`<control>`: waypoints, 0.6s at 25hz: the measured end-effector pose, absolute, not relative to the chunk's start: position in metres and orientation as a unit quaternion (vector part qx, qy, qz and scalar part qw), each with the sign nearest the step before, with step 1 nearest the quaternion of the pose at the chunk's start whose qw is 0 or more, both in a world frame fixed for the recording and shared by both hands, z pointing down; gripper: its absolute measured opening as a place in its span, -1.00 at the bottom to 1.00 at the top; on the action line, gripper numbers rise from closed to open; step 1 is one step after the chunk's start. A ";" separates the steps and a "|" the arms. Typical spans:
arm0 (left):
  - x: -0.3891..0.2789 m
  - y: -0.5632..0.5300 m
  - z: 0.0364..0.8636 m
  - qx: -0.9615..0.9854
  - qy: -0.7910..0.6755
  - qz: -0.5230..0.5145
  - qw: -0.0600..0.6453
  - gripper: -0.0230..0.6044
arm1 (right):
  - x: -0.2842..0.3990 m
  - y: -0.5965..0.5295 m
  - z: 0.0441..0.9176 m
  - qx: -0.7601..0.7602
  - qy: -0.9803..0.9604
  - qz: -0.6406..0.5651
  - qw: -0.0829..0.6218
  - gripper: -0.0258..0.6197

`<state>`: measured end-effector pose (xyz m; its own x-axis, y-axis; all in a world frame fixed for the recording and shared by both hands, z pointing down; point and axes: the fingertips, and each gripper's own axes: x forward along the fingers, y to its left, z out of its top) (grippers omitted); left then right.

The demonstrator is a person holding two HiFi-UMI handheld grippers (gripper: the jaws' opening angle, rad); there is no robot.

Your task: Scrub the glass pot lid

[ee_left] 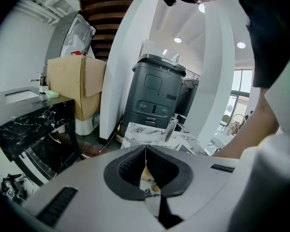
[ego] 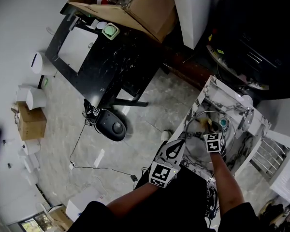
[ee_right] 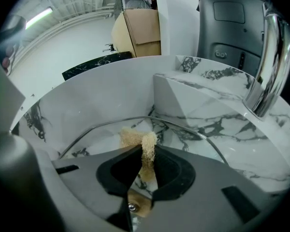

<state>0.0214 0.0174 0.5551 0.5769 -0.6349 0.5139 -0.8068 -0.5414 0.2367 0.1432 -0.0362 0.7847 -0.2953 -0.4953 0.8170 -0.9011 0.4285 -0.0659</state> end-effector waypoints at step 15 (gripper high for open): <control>0.023 0.029 0.549 0.864 -0.412 0.183 0.223 -0.87 | 0.169 -0.038 0.784 0.503 -0.729 0.275 0.376 -0.73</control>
